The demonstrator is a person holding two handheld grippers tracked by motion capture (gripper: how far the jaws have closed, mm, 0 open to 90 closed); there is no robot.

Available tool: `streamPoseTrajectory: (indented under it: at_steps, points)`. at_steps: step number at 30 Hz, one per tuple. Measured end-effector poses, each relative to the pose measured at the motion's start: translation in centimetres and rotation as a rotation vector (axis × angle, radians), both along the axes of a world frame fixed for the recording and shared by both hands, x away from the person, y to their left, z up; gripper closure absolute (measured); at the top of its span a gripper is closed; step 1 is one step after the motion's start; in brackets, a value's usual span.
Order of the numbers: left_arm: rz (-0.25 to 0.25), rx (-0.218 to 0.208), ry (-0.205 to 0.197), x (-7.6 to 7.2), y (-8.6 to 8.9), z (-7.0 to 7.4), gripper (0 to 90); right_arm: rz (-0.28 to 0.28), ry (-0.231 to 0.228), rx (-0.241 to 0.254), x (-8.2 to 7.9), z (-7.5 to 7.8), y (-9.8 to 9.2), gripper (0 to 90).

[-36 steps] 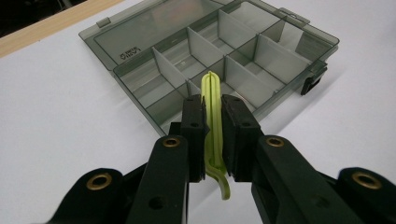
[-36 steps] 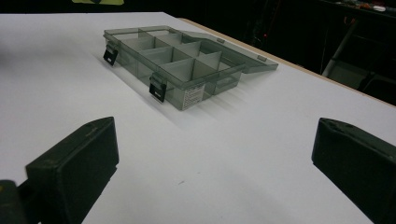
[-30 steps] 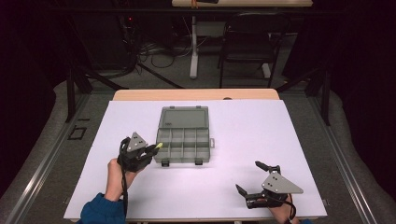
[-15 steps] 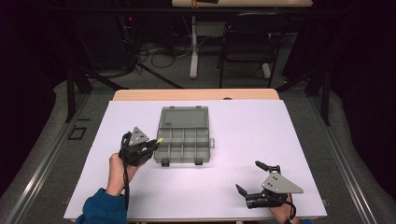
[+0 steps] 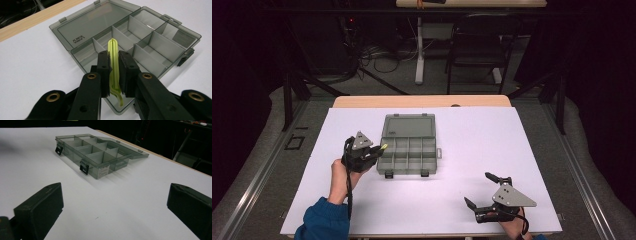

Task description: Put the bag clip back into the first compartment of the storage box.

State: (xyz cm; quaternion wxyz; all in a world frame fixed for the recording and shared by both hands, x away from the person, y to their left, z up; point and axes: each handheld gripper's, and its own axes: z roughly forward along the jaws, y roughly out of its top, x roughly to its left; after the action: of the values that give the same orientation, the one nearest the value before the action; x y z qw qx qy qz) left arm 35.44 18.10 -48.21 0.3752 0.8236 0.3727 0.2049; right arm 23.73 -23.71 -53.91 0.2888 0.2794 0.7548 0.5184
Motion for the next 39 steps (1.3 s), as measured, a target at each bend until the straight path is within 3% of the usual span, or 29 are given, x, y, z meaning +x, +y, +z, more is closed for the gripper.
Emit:
streamPoseTrajectory:
  at_steps: [39]
  points:
    - [0.029,-0.009,0.009,3.5,-0.8,-0.3,80.2,-0.001,-0.007,0.005,0.0,0.1,-0.1,0.1]
